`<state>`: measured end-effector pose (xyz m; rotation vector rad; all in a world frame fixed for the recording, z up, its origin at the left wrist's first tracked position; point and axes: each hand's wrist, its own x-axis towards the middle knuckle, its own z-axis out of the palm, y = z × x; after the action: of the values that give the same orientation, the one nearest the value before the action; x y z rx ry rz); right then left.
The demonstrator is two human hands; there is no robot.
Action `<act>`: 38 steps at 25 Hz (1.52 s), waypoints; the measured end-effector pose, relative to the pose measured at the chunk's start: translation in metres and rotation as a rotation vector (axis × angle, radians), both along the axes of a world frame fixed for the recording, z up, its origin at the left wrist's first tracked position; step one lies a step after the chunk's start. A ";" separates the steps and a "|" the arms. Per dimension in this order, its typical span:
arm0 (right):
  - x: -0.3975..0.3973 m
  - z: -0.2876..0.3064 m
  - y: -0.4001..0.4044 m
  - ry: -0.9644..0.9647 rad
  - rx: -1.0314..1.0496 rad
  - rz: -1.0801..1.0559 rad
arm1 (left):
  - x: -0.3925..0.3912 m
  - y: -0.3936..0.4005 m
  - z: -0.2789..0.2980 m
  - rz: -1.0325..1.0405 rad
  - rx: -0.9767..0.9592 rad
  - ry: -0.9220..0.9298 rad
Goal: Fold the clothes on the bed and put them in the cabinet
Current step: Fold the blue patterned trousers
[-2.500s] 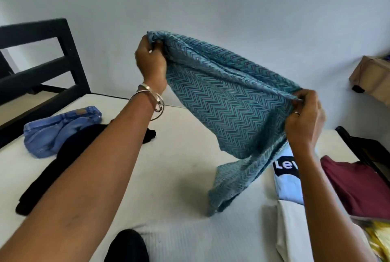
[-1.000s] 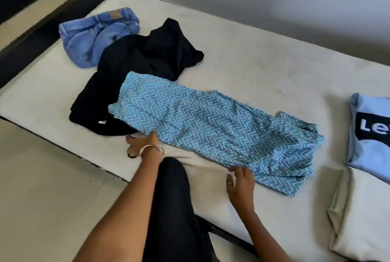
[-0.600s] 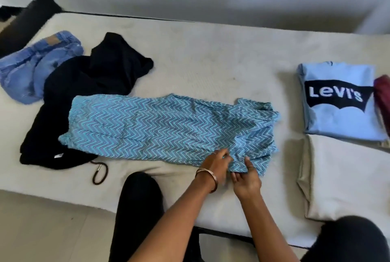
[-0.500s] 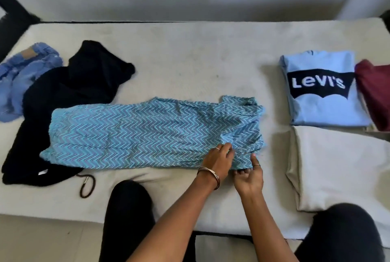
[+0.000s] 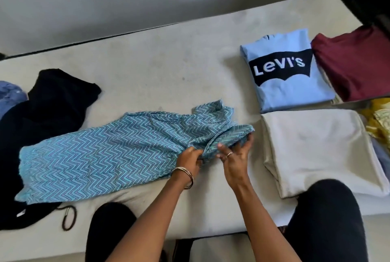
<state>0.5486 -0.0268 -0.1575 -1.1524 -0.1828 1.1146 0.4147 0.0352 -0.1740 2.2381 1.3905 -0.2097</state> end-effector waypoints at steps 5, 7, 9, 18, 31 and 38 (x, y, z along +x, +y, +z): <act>0.028 0.038 0.024 0.142 0.039 -0.255 | 0.007 -0.015 0.014 0.015 0.083 -0.010; 0.048 0.065 0.019 0.031 0.175 -0.248 | 0.010 -0.018 0.017 -0.026 0.078 -0.060; 0.064 0.084 -0.002 -0.222 0.244 -0.151 | 0.013 -0.019 0.022 -0.060 0.079 -0.056; 0.098 0.019 -0.063 -0.244 -0.556 -0.512 | 0.044 -0.028 0.016 -0.153 -0.135 0.042; 0.184 0.014 -0.090 -0.406 -0.694 -0.278 | 0.172 0.013 0.025 0.785 -0.505 -0.531; 0.195 0.032 -0.037 -0.839 -1.033 0.350 | 0.164 0.008 0.091 0.939 -0.586 -1.131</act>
<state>0.7439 -0.0643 -0.1253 -2.5714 -0.4992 0.9521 0.5792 0.0428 -0.0832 0.7530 1.2547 0.7472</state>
